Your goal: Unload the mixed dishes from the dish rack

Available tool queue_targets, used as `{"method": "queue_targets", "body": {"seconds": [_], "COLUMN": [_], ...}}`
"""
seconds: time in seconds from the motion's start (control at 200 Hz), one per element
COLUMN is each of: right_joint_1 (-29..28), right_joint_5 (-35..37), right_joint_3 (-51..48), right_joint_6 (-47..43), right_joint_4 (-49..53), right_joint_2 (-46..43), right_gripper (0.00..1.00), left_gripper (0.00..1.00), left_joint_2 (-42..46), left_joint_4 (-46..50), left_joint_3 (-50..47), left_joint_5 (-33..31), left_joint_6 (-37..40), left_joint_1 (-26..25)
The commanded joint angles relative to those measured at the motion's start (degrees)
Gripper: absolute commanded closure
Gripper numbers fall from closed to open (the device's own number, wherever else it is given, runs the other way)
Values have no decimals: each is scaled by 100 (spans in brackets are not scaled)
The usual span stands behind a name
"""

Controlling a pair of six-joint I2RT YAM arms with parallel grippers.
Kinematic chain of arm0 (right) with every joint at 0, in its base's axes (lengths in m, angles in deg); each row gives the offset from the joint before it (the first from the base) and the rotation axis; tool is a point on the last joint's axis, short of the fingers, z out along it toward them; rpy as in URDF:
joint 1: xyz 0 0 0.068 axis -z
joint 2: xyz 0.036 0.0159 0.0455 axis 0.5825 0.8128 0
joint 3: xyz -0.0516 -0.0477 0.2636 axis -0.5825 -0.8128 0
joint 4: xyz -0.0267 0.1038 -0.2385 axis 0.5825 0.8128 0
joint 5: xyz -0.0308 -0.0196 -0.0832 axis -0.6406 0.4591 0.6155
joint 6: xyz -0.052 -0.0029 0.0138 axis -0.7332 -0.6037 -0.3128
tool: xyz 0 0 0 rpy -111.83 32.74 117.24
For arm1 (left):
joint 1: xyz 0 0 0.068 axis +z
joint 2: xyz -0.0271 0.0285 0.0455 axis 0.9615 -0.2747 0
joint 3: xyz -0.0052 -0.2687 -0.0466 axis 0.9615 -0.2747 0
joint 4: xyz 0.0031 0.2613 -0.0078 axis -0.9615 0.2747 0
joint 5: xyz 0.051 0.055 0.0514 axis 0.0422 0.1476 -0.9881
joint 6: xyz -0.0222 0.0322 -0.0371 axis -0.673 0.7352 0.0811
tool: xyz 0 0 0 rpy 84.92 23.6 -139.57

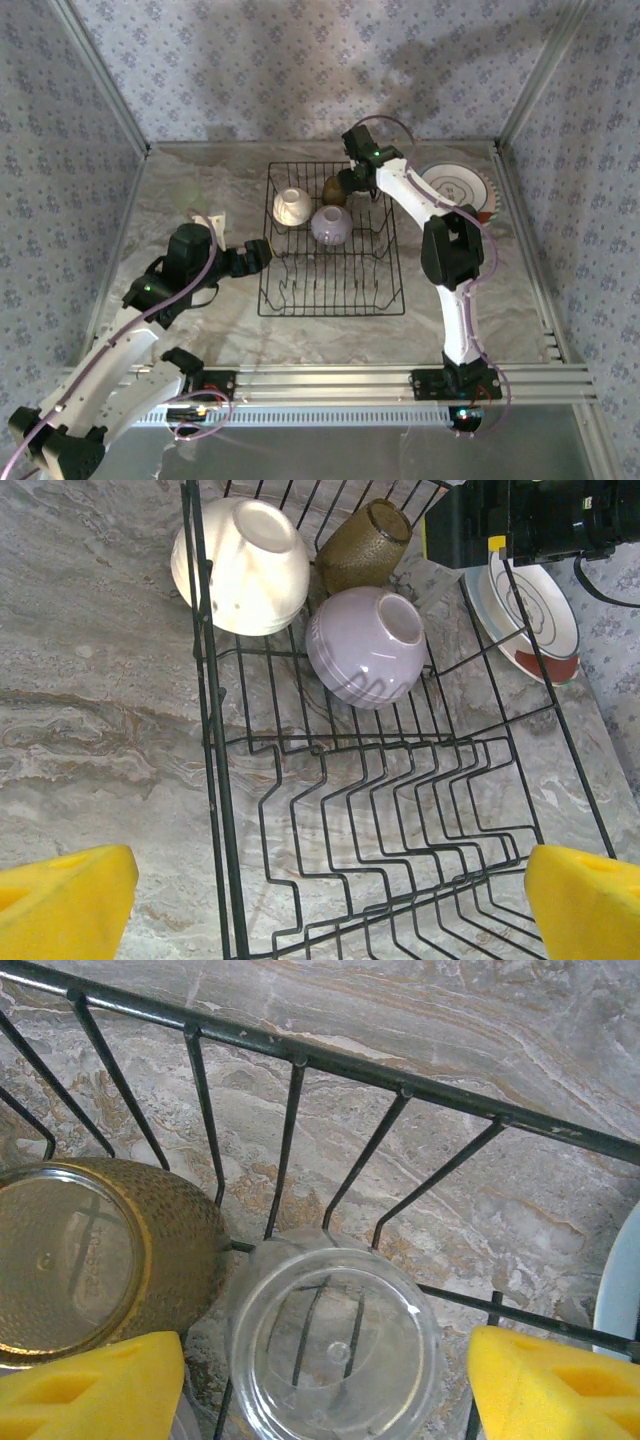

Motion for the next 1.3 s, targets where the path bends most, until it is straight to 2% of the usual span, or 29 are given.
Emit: {"method": "queue_targets", "body": {"seconds": [0.0, 0.625, 0.89, 1.134, 1.294], "right_joint_1": [66, 331, 340, 316, 301], "right_joint_5": [-7, -638, -810, -825, -799], "right_joint_3": [-29, 288, 396, 425, 390], "right_joint_6": [-147, -95, -33, 76, 107], "right_joint_4": [144, 335, 412, 454, 416], "right_joint_2": [-243, 388, 600, 648, 542], "right_gripper": [22, 26, 27, 31, 38], "left_gripper": [1, 1, 1, 1, 1], "left_joint_2": [67, 58, -7, -53, -72], "left_joint_4": [-180, -201, -647, -786, -795], "left_joint_3": [-21, 16, -39, -33, -24], "left_joint_5": [-5, 23, 688, 810, 807], "left_joint_6": [-30, -46, -47, -83, -99], "left_joint_1": [47, 65, 72, 76, 82]}}
